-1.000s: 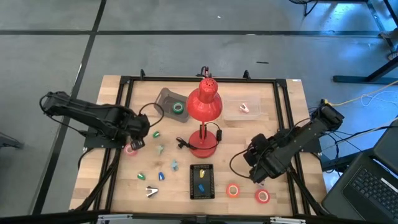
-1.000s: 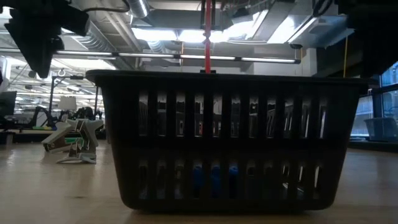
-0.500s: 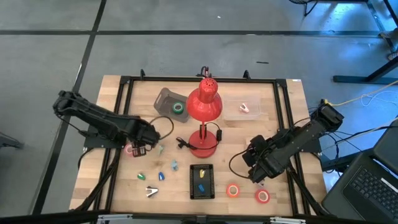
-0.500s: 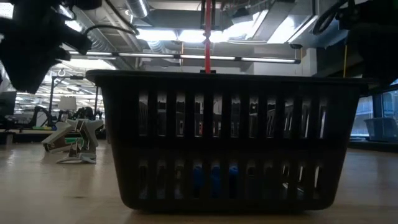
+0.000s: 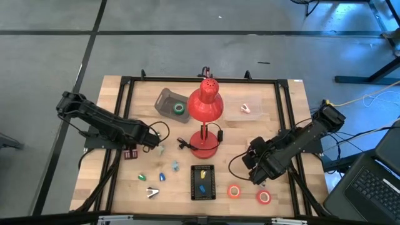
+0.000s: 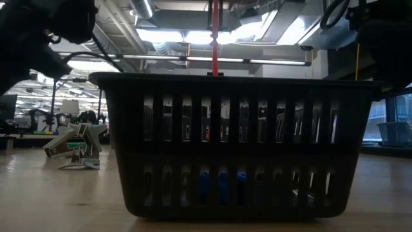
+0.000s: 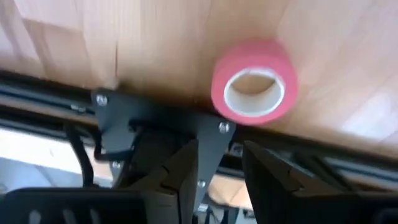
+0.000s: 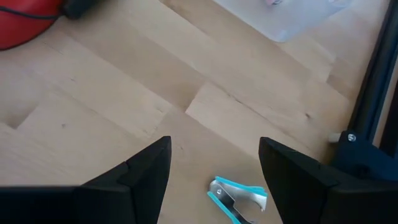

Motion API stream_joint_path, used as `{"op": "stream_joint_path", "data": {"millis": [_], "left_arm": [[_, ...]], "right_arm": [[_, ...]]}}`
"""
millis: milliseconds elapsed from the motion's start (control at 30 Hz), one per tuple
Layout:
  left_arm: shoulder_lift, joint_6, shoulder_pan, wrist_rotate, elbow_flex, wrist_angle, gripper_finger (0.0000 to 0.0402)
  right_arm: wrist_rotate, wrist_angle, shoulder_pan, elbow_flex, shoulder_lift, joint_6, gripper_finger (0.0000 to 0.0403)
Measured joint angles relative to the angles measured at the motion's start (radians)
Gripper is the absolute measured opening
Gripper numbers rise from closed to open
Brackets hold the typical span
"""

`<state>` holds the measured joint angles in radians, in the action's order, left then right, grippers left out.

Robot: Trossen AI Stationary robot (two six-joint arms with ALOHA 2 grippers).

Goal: Pick and place Stapler, Stapler remover, tape
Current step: Put the pink tape into the black transparent bin

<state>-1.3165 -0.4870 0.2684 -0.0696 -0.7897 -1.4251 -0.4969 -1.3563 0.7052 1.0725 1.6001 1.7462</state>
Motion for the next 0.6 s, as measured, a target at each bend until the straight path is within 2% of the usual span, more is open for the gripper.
{"op": "stream_joint_path", "data": {"millis": [100,233,300,433,600], "left_arm": [[0.016,-0.109,-0.009,-0.035,0.013,0.074,0.0107],[0.017,-0.464,-0.021,-0.074,0.041,0.152,0.0106],[0.014,-0.571,-0.014,-0.069,0.055,0.158,0.0106],[0.012,-0.658,-0.005,-0.015,0.079,0.167,0.0104],[0.014,-0.737,0.000,-0.012,0.081,0.211,0.0106]], "right_arm": [[0.000,0.011,0.000,0.000,0.000,0.000,0.0245],[0.000,0.029,0.000,0.001,0.000,0.000,0.0245],[-0.004,0.030,0.000,0.001,0.000,0.000,0.0245],[-0.006,0.033,0.000,0.001,0.000,0.000,0.0245],[-0.006,0.040,0.001,0.001,0.000,-0.001,0.0245]]}}
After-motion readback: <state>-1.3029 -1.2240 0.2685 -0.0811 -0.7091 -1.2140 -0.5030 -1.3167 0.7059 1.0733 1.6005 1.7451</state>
